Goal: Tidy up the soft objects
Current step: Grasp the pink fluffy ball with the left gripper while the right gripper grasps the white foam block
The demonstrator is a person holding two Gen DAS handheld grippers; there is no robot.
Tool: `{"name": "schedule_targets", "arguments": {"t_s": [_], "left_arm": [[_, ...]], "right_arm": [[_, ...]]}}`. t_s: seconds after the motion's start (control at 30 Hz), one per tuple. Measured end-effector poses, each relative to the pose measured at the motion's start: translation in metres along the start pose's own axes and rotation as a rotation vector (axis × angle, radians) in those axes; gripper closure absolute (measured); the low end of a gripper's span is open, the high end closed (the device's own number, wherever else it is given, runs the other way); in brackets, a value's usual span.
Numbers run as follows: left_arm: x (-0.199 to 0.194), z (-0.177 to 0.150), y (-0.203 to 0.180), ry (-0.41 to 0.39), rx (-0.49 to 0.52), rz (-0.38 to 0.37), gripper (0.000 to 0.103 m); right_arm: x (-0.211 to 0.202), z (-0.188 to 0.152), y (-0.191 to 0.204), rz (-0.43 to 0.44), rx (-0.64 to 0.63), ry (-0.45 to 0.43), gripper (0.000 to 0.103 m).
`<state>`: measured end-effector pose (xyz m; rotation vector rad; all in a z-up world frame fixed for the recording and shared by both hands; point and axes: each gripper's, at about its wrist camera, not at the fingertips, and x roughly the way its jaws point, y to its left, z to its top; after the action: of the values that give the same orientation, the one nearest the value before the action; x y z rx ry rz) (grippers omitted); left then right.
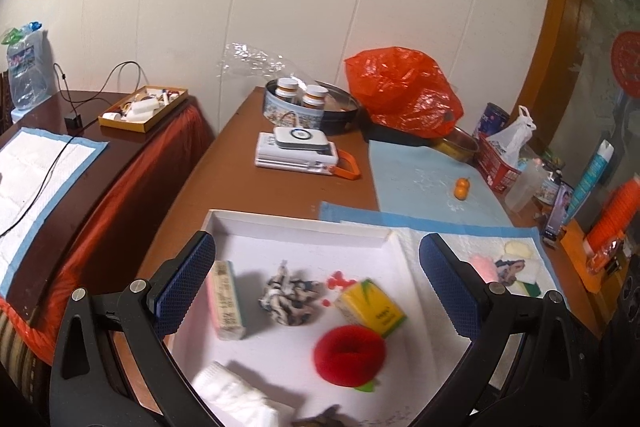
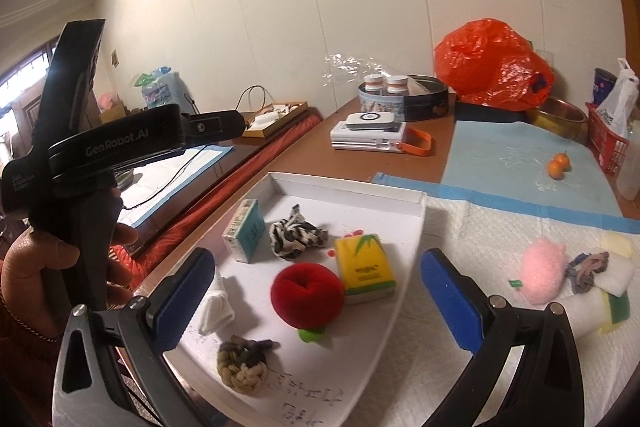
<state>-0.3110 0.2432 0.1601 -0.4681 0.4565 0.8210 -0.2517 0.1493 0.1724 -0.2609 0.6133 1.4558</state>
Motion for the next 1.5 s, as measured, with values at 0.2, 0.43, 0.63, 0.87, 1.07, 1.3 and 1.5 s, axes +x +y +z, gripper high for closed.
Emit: {"name": "schedule_targets", "arguments": {"t_s": [0.2,0.43,0.63,0.87,1.07,1.3,1.5], "left_arm": [[0.005,-0.005,-0.045,0.024,0.039,-0.030,0.000],[0.021,-0.017,-0.113,0.076,0.120,-0.086,0.000],[0.038,-0.023,-0.163,0.123,0.164,-0.154,0.000],[0.056,-0.027,-0.202,0.072,0.212,-0.222,0.000],[0.114,-0.029,-0.217,0.229,0.258,-0.180,0.000],[0.176,-0.064,-0.242,0.379,0.336,-0.161,0.000],[0.207,-0.076,-0.258,0.421,0.379,-0.150,0.000]], "right_arm": [[-0.022,-0.002,-0.037,-0.032,0.054,-0.026,0.000],[-0.046,-0.008,-0.093,-0.079,0.156,-0.045,0.000],[-0.074,-0.013,-0.141,-0.125,0.201,-0.096,0.000],[-0.113,-0.015,-0.198,-0.143,0.221,-0.281,0.000],[-0.128,-0.010,-0.257,-0.303,0.166,-0.238,0.000],[-0.097,-0.029,-0.309,-0.278,0.153,-0.073,0.000],[-0.058,-0.037,-0.310,-0.214,0.114,0.024,0.002]]}}
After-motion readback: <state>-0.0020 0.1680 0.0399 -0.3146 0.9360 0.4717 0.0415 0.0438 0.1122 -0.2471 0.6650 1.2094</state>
